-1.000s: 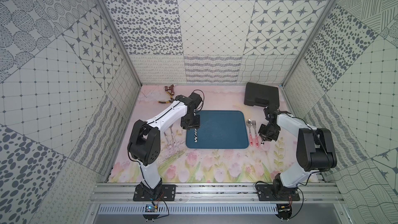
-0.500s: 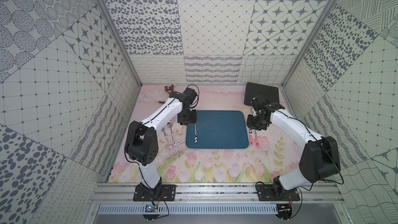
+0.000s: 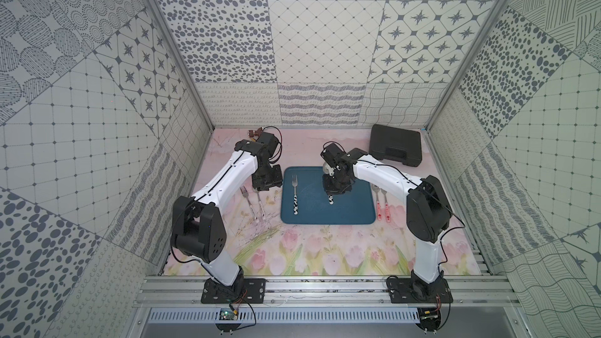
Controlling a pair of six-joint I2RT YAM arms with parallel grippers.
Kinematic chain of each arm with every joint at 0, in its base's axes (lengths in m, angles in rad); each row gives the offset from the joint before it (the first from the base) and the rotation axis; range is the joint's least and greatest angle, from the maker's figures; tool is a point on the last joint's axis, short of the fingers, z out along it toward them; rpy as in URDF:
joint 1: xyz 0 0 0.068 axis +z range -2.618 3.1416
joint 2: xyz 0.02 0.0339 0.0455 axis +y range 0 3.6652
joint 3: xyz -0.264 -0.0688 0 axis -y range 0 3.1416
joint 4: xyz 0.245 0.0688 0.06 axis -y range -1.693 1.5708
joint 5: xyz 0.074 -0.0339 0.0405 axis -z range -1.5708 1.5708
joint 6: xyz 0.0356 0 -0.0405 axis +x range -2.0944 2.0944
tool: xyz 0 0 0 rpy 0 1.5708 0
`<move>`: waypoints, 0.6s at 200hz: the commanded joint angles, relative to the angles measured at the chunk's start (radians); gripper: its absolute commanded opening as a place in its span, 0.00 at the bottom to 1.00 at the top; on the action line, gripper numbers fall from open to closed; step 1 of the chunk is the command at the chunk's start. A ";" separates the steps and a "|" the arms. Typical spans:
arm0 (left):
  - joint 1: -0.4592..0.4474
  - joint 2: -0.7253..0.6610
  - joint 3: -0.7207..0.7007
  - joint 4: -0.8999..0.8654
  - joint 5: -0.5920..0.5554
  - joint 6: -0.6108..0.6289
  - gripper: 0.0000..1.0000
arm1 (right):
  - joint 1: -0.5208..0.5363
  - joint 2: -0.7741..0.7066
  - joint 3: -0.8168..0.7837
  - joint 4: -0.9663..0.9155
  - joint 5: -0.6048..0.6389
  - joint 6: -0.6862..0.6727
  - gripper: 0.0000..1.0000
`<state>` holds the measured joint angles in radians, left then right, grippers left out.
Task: Set the spoon and fork side by side
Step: Place the spoon on the tray.
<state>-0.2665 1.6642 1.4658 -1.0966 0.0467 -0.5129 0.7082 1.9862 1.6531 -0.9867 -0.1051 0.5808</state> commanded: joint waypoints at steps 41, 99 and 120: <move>0.012 -0.056 -0.079 -0.020 0.056 -0.039 0.48 | 0.079 0.138 0.126 -0.004 -0.062 0.083 0.03; 0.012 -0.082 -0.129 -0.004 0.060 -0.039 0.47 | 0.133 0.236 0.228 -0.003 -0.081 0.159 0.03; 0.012 -0.096 -0.141 -0.005 0.061 -0.038 0.47 | 0.134 0.237 0.208 0.012 -0.065 0.188 0.03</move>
<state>-0.2657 1.5932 1.3437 -1.0908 0.0841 -0.5442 0.8368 2.2082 1.8530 -0.9848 -0.1764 0.7139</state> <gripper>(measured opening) 0.474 0.178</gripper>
